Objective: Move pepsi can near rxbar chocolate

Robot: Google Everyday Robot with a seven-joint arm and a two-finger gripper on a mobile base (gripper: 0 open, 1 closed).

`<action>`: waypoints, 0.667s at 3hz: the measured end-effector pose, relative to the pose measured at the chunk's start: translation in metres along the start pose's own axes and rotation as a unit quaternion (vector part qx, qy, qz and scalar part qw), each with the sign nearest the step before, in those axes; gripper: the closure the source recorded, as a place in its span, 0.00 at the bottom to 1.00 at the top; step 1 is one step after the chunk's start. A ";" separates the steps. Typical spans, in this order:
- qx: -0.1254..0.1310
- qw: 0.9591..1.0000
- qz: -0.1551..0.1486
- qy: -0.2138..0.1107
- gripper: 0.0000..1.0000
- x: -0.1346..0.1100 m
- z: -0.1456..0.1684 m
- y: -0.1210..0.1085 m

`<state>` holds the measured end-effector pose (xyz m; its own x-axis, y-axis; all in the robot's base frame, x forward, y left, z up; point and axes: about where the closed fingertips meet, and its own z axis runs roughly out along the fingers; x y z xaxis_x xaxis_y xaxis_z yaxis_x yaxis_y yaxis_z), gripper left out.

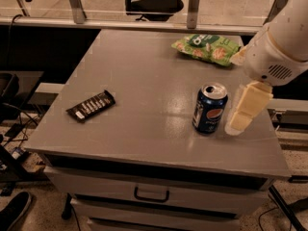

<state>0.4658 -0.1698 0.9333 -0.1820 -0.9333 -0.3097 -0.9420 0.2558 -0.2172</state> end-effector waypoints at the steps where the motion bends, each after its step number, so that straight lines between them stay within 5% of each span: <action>1: -0.018 1.000 0.013 -0.018 0.00 -0.009 0.024 -0.006; 2: -0.026 0.999 0.017 -0.025 0.00 -0.015 0.036 -0.008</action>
Offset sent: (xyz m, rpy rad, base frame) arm 0.0282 0.0272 -0.0355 0.0891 0.0604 -0.0104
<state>0.4861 -0.1492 0.9067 -0.2015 -0.9101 -0.3622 -0.9490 0.2729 -0.1577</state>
